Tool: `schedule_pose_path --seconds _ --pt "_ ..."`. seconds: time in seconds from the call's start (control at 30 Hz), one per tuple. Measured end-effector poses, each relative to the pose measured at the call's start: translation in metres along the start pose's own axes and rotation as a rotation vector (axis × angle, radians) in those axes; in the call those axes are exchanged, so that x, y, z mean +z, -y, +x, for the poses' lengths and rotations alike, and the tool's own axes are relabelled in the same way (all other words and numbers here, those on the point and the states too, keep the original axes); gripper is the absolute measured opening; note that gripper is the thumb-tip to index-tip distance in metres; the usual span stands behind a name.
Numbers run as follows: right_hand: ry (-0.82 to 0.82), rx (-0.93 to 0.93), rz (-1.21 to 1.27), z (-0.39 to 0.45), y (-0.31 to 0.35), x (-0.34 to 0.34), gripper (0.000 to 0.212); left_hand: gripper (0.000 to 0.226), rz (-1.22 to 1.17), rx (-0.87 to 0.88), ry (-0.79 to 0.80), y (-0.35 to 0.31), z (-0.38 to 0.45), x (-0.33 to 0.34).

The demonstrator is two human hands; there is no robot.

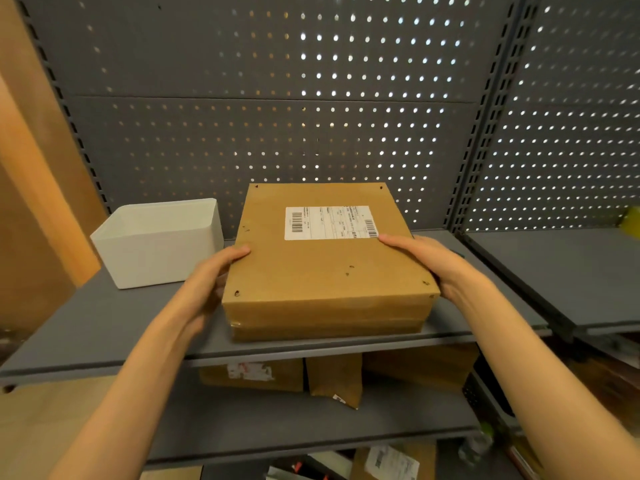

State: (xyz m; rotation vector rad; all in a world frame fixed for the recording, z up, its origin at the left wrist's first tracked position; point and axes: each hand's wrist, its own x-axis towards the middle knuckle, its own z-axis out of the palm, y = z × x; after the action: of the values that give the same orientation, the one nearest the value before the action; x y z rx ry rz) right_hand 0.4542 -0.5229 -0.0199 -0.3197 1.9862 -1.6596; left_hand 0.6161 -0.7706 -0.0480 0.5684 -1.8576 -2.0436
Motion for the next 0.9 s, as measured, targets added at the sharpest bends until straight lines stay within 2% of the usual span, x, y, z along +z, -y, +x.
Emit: schedule_pose_path --seconds 0.33,0.5,0.6,0.7,0.77,0.9 --pt "-0.036 -0.308 0.011 -0.033 0.021 0.008 0.057 0.035 -0.021 0.215 0.007 -0.019 -0.024 -0.009" --pt "-0.026 -0.41 0.0 -0.042 0.018 0.015 0.065 0.09 -0.051 0.256 0.112 -0.018 -0.033 -0.021" --pt "-0.017 -0.462 -0.016 -0.046 0.016 0.015 0.068 0.099 -0.067 0.289 0.157 -0.018 -0.035 -0.027" --pt "0.01 -0.513 -0.037 -0.05 0.013 0.014 0.079 0.106 -0.056 0.341 0.188 -0.017 -0.039 -0.033" --pt "0.029 -0.54 -0.045 -0.052 0.011 0.011 0.089 0.107 -0.037 0.388 0.191 -0.018 -0.041 -0.034" --pt "0.05 -0.599 -0.06 -0.055 0.007 0.011 0.091 0.079 -0.001 0.505 0.097 -0.016 -0.042 -0.03"
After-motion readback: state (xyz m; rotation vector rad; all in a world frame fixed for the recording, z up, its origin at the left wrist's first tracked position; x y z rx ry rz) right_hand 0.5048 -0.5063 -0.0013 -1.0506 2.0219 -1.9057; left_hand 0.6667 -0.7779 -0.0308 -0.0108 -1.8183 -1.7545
